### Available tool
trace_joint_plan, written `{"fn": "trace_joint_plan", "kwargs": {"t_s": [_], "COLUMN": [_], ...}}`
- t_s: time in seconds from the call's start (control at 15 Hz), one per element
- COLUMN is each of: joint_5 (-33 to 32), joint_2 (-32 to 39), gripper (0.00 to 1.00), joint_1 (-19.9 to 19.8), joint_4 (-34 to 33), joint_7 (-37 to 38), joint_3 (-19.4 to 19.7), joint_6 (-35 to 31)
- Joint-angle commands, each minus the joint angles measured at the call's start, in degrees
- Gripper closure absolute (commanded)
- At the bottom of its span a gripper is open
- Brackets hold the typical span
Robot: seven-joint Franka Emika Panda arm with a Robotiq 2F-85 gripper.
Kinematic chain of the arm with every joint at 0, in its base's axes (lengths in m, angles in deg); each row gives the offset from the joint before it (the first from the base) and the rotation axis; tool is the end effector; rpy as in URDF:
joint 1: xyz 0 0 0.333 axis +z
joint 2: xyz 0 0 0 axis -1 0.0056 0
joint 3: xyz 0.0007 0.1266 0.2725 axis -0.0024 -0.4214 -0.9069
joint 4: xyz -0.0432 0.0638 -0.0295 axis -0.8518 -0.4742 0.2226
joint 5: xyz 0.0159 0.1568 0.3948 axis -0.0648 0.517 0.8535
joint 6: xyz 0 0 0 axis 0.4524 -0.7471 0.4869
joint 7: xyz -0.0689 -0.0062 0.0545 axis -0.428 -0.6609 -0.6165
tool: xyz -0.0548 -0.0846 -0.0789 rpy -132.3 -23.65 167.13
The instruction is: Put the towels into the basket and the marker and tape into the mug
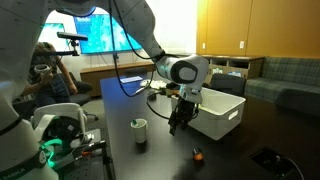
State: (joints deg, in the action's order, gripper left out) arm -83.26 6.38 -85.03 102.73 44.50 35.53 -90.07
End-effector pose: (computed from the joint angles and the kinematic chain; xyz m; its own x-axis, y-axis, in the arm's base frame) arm 0.5944 0.0113 0.1238 0.3866 -0.9140 -0.1229 -0.8666 -0.4056 0.2908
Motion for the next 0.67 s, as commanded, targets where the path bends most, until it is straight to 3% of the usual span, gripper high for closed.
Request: {"fn": "trace_joint_plan", "kwargs": {"t_s": [0.0,0.6], "joint_5": [-4.9,-16.7], "joint_2": [3.1,9.3], "gripper": [0.0,0.0], "joint_1": [0.8,1.8], "joint_4": [-2.7,-3.0], "joint_7": [-7.6,-25.6], "joint_3": [0.5,3.4], "joint_6": [-0.8,-10.0]}}
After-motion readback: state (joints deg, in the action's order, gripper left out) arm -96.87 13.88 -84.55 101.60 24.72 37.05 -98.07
